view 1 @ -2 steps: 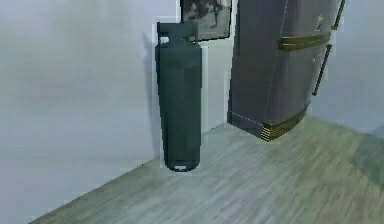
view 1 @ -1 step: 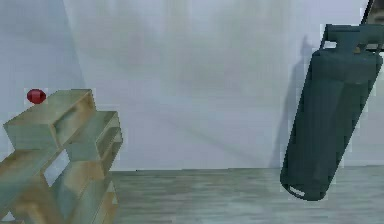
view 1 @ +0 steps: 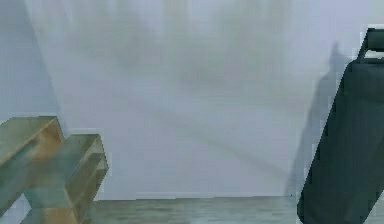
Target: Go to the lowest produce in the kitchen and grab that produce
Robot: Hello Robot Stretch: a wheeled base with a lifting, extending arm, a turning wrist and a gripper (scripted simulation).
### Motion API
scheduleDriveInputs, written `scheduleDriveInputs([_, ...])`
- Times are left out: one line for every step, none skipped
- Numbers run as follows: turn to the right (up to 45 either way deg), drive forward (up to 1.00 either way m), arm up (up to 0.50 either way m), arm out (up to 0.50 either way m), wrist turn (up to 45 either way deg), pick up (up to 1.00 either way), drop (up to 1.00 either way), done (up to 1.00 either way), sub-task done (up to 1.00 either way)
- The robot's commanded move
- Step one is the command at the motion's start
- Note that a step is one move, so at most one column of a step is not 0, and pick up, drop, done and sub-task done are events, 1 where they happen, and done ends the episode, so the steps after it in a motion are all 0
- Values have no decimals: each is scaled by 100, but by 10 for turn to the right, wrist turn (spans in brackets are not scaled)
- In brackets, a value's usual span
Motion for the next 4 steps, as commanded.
scheduleDriveInputs([-450, 0, 0, 0, 0, 0, 0, 0, 0])
scheduleDriveInputs([450, 0, 0, 0, 0, 0, 0, 0, 0])
scheduleDriveInputs([450, 0, 0, 0, 0, 0, 0, 0, 0])
scheduleDriveInputs([450, 0, 0, 0, 0, 0, 0, 0, 0])
